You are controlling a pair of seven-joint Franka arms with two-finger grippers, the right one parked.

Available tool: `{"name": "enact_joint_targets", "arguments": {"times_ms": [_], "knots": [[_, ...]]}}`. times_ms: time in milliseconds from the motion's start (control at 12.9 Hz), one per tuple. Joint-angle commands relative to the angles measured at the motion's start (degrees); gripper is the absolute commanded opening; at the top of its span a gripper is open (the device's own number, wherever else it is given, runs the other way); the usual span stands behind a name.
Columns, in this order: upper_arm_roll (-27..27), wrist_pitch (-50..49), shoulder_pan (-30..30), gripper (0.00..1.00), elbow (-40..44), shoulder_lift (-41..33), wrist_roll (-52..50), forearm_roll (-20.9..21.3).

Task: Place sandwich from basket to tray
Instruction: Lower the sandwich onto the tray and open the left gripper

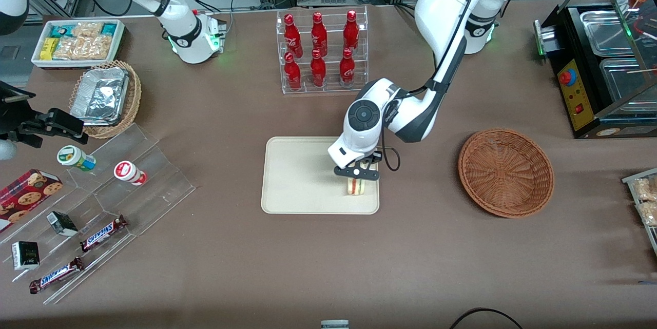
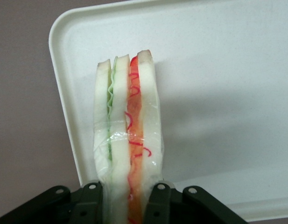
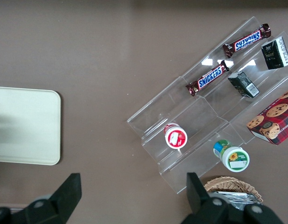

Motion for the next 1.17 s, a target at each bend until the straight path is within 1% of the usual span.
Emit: {"name": "enact_joint_targets", "arguments": {"times_ms": [0,233,311,466,544,699,777,932,1087], "knots": [[0.7,1.8,-1.0,0.29,1.6,2.1,-0.5,-0.5],[0.7,1.8,-1.0,0.29,1.7,2.7,-0.5,-0.7],[0.7,1.8,-0.9,0.32,2.0,2.9,-0.4,-1.3],[0.7,1.8,-0.9,0.43,2.1,3.0,-0.5,-1.4],[0.7,1.8,-0.8,0.52,2.3,3.0,-0.6,-1.4],[0.7,1.7,-0.7,0.95,2.8,3.1,-1.4,-1.5],[0.7,1.7,-0.5,1.0,2.8,2.9,-2.7,-1.4],[0.9,1.7,-0.2,1.0,3.1,2.5,-4.7,-1.4],[1.4,-0.5,0.5,1.0,3.8,-0.6,-4.8,-1.3]]}}
